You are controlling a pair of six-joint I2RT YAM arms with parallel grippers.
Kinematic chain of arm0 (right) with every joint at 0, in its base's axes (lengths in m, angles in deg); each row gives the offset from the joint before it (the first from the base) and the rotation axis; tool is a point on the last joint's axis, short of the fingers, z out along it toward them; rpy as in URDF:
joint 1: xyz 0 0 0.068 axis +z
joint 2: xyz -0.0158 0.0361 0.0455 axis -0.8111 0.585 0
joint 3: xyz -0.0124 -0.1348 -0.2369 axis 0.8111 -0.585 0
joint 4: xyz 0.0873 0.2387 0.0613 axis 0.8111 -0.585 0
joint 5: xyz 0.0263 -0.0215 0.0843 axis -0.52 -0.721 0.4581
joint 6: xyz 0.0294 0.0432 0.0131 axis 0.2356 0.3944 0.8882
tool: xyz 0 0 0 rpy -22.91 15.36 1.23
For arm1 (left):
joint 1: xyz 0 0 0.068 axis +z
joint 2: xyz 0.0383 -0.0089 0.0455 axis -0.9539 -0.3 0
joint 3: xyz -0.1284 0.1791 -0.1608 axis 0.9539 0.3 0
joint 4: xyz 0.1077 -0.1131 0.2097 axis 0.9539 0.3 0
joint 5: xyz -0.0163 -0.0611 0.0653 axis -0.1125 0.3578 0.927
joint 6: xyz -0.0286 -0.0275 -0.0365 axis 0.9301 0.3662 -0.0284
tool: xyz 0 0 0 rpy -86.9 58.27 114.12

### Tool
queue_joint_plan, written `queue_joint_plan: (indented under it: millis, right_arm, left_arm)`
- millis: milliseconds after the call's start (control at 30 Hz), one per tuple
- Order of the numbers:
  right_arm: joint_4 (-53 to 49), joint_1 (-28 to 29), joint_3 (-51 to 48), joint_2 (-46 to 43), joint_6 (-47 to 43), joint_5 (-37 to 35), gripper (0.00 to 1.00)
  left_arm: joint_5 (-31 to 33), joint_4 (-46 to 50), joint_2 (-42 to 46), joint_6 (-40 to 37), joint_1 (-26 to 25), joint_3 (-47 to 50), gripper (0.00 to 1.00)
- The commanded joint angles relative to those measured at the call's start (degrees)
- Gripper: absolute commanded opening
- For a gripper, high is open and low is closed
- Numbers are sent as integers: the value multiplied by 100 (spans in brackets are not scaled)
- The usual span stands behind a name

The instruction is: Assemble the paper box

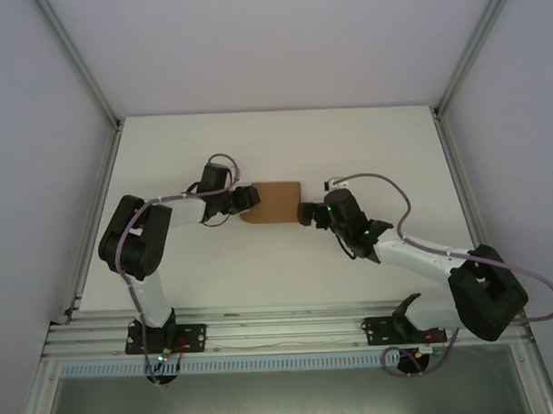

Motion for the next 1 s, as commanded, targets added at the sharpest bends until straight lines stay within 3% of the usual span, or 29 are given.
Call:
queue_joint_plan:
  millis: [0,200,433,633,733,967]
  right_arm:
    - [-251,-301,481,286,766,740,100]
    - [-393,-853,1126,1289,1383,2045,100]
    - [-265,-1096,1869,2361,1452,3107,100]
    - [17,-1213,2163,2983,1688,3792,98]
    - [182,-1231,2325,3189,1653,4292,96]
    - [1262,-1223,2639,3850,2181,5431,79]
  left_arm:
    - [-229,-197,-248,149,136,310,41]
    - [-588,-806,-248,394,354,639,30]
    - [-965,-1650,-261,776,536,1024,17]
    - [-1368,-2489,-335,1073,749,1365,17]
    - [-1450,-2415,-327,1009,754,1334,17]
    - [-1575,-2370,-336,850,753,1238,20]
